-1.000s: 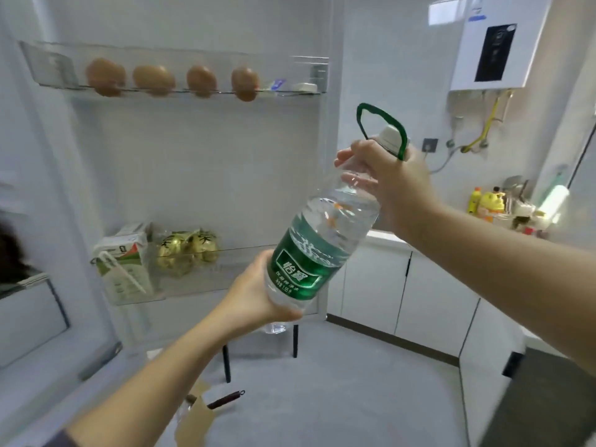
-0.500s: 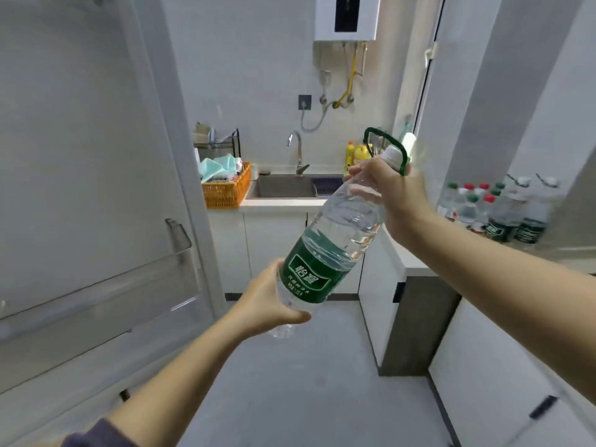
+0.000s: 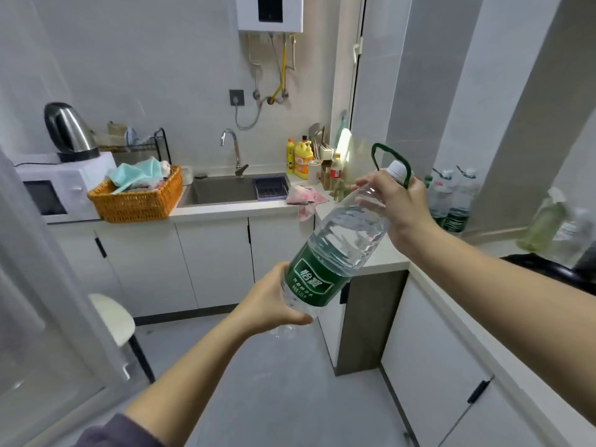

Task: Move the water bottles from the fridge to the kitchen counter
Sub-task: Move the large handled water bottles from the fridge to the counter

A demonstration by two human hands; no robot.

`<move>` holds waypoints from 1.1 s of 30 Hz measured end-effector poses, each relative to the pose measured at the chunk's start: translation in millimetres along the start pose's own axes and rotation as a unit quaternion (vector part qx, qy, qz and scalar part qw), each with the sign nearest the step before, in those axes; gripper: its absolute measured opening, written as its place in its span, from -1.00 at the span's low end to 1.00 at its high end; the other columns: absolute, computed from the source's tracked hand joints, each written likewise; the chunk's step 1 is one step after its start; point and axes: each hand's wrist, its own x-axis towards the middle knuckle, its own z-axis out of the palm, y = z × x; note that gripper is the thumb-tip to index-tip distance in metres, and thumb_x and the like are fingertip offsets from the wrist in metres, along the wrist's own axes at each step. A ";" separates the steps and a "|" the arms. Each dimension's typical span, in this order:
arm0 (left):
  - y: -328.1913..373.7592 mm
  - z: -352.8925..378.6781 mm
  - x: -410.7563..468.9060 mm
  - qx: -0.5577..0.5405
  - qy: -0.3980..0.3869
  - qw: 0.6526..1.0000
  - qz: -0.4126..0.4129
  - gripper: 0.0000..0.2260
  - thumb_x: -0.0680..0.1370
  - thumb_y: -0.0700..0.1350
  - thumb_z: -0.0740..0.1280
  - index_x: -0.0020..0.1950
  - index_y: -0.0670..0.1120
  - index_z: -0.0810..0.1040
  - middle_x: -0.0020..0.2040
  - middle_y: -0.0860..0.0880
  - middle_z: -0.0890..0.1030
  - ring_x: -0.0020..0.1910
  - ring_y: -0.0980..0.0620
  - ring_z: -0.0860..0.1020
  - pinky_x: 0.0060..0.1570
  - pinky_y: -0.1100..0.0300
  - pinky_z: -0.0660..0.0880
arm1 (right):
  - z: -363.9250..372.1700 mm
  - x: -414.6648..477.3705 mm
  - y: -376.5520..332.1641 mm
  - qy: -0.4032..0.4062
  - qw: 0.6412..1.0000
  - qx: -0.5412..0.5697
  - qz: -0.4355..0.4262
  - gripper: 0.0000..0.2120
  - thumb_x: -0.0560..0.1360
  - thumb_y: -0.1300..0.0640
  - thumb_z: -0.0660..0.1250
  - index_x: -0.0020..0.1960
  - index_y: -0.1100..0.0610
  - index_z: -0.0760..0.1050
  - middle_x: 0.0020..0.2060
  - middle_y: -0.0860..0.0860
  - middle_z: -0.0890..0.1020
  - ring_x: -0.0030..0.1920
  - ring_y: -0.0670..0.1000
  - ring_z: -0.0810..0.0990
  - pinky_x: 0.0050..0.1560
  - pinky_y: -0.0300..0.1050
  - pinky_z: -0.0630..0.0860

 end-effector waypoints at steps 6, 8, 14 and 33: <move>29.8 47.6 68.0 -0.011 0.004 1.000 0.011 -0.13 0.21 0.05 0.61 0.41 0.07 0.24 0.15 0.20 0.45 0.13 0.19 0.48 -0.17 0.50 0.42 | -59.5 57.4 -3.3 0.000 1.000 0.003 -0.006 -0.90 0.45 0.27 0.39 -0.21 0.12 0.52 -0.35 -0.01 0.69 -0.18 -0.01 0.70 -0.10 -0.07 0.65; 39.4 63.1 89.5 -0.016 0.008 1.000 0.012 -0.13 0.21 0.04 0.62 0.41 0.07 0.25 0.16 0.19 0.47 0.13 0.19 0.49 -0.13 0.49 0.43 | -78.0 76.9 -3.6 -0.004 1.000 0.001 -0.008 -0.88 0.44 0.27 0.40 -0.25 0.12 0.54 -0.34 0.00 0.69 -0.18 0.01 0.71 -0.14 -0.09 0.64; 53.9 106.4 142.4 -0.025 0.013 1.000 0.009 -0.17 0.19 0.09 0.61 0.35 0.10 0.27 0.17 0.17 0.50 0.12 0.18 0.53 -0.16 0.49 0.46 | -123.7 127.1 6.6 -0.002 1.000 -0.025 0.000 -0.87 0.41 0.26 0.42 -0.30 0.12 0.58 -0.32 0.03 0.69 -0.17 0.01 0.70 -0.14 -0.09 0.63; -1.0 180.2 380.2 -0.065 -0.076 0.995 0.017 -0.18 0.15 0.10 0.60 0.29 0.23 0.23 0.14 0.33 0.47 0.13 0.41 0.45 -0.03 0.51 0.41 | -190.3 311.1 104.4 0.068 0.987 -0.145 0.001 -0.81 0.44 0.28 0.41 -0.08 0.44 0.58 -0.16 0.24 0.69 -0.07 0.18 0.68 0.02 -0.01 0.64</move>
